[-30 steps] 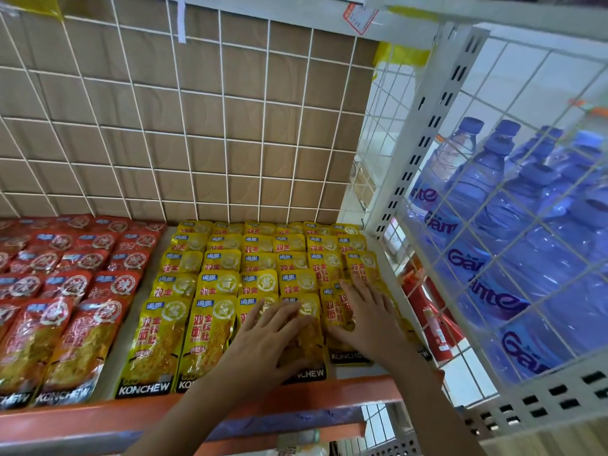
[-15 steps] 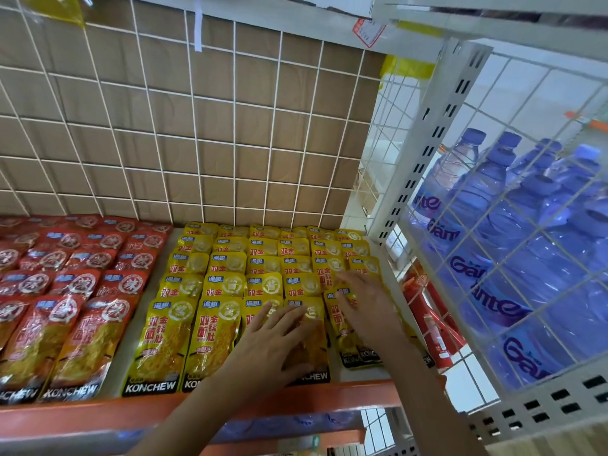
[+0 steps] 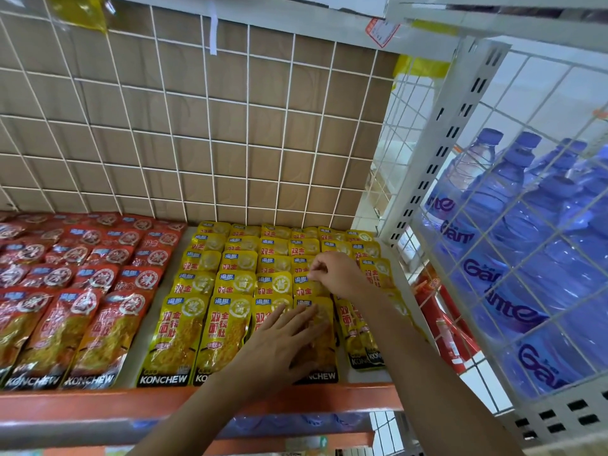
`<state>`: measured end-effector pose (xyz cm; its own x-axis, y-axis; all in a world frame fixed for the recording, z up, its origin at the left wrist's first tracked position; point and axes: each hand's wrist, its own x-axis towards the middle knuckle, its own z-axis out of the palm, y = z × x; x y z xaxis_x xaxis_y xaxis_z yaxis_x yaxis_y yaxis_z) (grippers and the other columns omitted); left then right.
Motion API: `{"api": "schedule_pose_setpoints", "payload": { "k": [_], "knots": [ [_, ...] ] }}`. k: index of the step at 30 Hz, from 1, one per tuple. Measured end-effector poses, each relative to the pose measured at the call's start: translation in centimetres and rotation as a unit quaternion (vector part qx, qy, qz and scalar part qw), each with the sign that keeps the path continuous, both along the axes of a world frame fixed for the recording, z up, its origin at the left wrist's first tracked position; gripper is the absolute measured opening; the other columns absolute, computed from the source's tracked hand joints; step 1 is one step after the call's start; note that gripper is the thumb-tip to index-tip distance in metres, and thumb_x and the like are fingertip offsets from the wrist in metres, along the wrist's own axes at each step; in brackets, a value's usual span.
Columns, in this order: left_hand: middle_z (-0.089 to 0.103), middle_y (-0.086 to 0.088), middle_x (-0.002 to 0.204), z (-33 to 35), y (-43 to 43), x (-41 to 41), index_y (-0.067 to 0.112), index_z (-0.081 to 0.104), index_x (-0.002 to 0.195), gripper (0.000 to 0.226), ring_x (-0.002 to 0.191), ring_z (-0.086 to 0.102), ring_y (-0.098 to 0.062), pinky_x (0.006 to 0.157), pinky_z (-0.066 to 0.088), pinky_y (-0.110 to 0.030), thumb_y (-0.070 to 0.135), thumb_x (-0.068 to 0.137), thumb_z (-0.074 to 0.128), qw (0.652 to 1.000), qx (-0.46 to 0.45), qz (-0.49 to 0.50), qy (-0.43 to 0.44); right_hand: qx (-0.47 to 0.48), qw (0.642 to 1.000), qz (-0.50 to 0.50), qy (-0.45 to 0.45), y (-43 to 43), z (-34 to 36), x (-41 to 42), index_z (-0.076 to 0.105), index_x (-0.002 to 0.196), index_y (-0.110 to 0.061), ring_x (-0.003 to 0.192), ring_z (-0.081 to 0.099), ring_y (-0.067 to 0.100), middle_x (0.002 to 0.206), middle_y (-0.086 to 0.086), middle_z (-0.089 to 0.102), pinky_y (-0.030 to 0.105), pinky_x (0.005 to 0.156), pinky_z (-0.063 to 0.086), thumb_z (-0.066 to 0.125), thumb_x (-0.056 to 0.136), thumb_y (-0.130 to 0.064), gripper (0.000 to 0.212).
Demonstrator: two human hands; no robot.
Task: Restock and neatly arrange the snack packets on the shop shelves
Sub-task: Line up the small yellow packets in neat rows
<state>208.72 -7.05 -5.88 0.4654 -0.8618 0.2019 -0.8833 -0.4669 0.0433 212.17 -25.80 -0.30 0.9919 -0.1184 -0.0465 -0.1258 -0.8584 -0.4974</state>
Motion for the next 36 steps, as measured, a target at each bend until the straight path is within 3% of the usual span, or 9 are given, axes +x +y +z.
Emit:
{"api": "schedule_pose_setpoints", "payload": {
  "k": [13,19,23,29,32,34,36],
  "knots": [
    [0.051,0.004,0.137,0.3,0.0,-0.1,0.033,0.039,0.135,0.061,0.124,0.05,-0.013,0.105,0.022,-0.035,0.062,0.082,0.034,1.0,0.018,0.002,0.006,0.018,1.0,-0.011,-0.001,-0.3,-0.9,0.0,0.066,0.08,-0.007,0.095,0.064,0.017,0.097,0.007,0.07,0.028,0.077,0.046,0.064,0.086,-0.019,0.014],
    [0.05,0.005,0.138,0.5,0.0,-0.1,0.033,0.039,0.135,0.061,0.125,0.049,-0.013,0.105,0.022,-0.035,0.062,0.082,0.034,0.999,0.024,-0.003,0.037,0.02,1.0,-0.011,-0.015,-0.3,-0.8,-0.3,0.065,0.08,-0.009,0.066,0.051,0.006,0.066,-0.01,0.055,0.021,0.059,0.036,0.066,0.084,-0.021,0.013],
    [0.05,0.006,0.138,0.5,0.0,0.0,0.033,0.04,0.135,0.061,0.125,0.048,-0.012,0.105,0.022,-0.034,0.063,0.082,0.034,0.999,0.024,-0.009,0.044,0.014,0.999,-0.016,-0.026,-0.3,-0.9,-0.4,0.066,0.083,-0.011,0.076,0.056,0.01,0.083,0.001,0.066,0.023,0.067,0.04,0.067,0.083,-0.024,0.013],
    [0.051,0.007,0.134,0.9,0.0,0.2,0.033,0.041,0.132,0.053,0.127,0.039,-0.01,0.108,0.021,-0.032,0.058,0.086,0.036,0.998,-0.033,-0.001,0.06,-0.008,0.995,-0.055,-0.083,-0.5,-0.5,-0.9,0.061,0.085,-0.022,0.072,0.05,0.004,0.088,-0.009,0.059,0.023,0.064,0.043,0.063,0.085,-0.034,0.012],
    [0.054,0.008,0.131,1.3,-0.1,0.9,0.033,0.045,0.127,0.047,0.123,0.049,-0.012,0.106,0.032,-0.034,0.057,0.088,0.031,0.997,-0.041,0.049,0.048,0.011,0.99,-0.09,-0.105,-1.0,-0.1,-1.6,0.062,0.09,-0.023,0.084,0.055,0.007,0.095,-0.008,0.062,0.026,0.071,0.046,0.059,0.087,-0.03,0.008],
    [0.052,0.004,0.135,1.9,-0.2,1.6,0.031,0.042,0.13,0.053,0.126,0.048,-0.016,0.105,0.032,-0.043,0.059,0.092,0.019,0.993,-0.05,0.071,0.08,0.014,0.989,-0.106,-0.099,-1.5,-0.1,-2.4,0.063,0.099,-0.021,0.097,0.057,0.011,0.106,-0.006,0.062,0.03,0.08,0.048,0.057,0.088,-0.027,0.013],
    [0.035,0.001,0.147,2.4,-0.7,2.6,0.03,0.034,0.139,0.068,0.137,0.031,-0.018,0.114,0.02,-0.043,0.065,0.085,0.012,0.989,-0.057,0.076,0.114,0.009,0.988,-0.118,-0.096,-1.8,-0.2,-3.3,0.062,0.108,-0.02,0.103,0.056,0.013,0.112,-0.004,0.061,0.034,0.085,0.048,0.057,0.089,-0.027,0.021]
  ]
}}
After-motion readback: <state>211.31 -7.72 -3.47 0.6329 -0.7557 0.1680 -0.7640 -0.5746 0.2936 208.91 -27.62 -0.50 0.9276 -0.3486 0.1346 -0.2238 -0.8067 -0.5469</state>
